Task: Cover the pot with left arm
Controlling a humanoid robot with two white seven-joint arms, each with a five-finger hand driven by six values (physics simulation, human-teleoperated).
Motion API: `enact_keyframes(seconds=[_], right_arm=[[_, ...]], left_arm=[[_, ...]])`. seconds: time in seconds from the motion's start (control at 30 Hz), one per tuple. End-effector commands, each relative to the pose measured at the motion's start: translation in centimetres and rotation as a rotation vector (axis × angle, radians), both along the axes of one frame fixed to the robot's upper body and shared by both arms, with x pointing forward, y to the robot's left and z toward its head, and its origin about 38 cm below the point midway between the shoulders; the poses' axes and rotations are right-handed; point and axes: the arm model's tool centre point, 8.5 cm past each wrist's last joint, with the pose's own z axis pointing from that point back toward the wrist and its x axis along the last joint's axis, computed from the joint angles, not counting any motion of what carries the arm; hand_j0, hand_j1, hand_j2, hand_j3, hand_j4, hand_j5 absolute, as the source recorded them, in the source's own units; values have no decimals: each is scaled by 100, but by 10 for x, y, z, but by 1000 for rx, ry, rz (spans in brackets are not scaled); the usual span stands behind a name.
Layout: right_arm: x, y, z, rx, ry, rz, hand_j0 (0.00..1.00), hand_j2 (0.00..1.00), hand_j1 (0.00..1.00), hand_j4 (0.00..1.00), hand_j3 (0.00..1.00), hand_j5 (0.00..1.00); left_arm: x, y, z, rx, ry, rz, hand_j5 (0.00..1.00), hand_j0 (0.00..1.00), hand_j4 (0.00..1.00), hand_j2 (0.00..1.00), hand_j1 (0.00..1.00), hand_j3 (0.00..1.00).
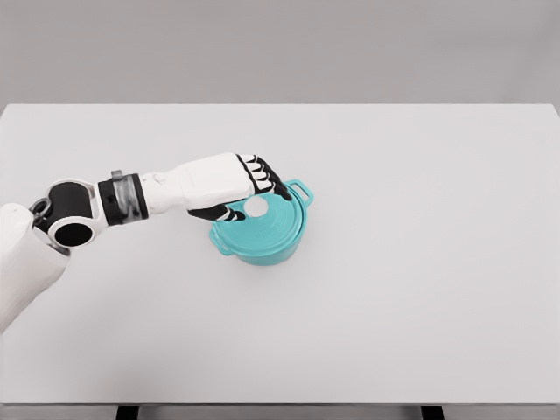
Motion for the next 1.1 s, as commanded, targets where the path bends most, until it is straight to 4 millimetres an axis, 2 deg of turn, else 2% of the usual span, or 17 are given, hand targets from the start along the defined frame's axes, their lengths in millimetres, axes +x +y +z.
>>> enact_keyframes(seconds=[0.0, 0.43, 0.5, 0.57, 0.6, 0.7, 0.73, 0.9, 1.03, 1.07], right_arm=[[0, 0, 0, 0, -1, 0, 100, 100, 100, 100, 100, 100], [0, 0, 0, 0, 1, 0, 100, 100, 100, 100, 100, 100], [0, 0, 0, 0, -1, 0, 100, 100, 100, 100, 100, 100], [0, 0, 0, 0, 1, 0, 100, 100, 100, 100, 100, 100], [0, 0, 0, 0, 1, 0, 100, 100, 100, 100, 100, 100], [0, 0, 0, 0, 1, 0, 100, 100, 100, 100, 100, 100], [0, 0, 0, 0, 1, 0, 100, 100, 100, 100, 100, 100], [0, 0, 0, 0, -1, 0, 100, 100, 100, 100, 100, 100], [0, 0, 0, 0, 1, 0, 100, 100, 100, 100, 100, 100], [0, 0, 0, 0, 1, 0, 100, 100, 100, 100, 100, 100]], left_arm=[[0, 0, 1, -7, 3, 1, 81, 81, 81, 81, 81, 81], [3, 8, 8, 4, -16, 12, 85, 85, 85, 85, 85, 85], [6, 14, 13, 0, -27, 31, 90, 90, 90, 90, 90, 90], [6, 17, 14, 3, -30, 38, 92, 92, 92, 92, 92, 92], [7, 25, 15, 14, -34, 51, 93, 93, 93, 93, 93, 93], [8, 28, 18, 15, -38, 54, 94, 94, 94, 94, 94, 94], [9, 36, 23, 19, -47, 69, 99, 99, 99, 99, 99, 99], [7, 62, 49, 31, -114, 108, 100, 100, 100, 100, 100, 100], [11, 107, 73, 63, -163, 207, 100, 100, 100, 100, 100, 100], [10, 125, 75, 68, -167, 251, 100, 100, 100, 100, 100, 100]])
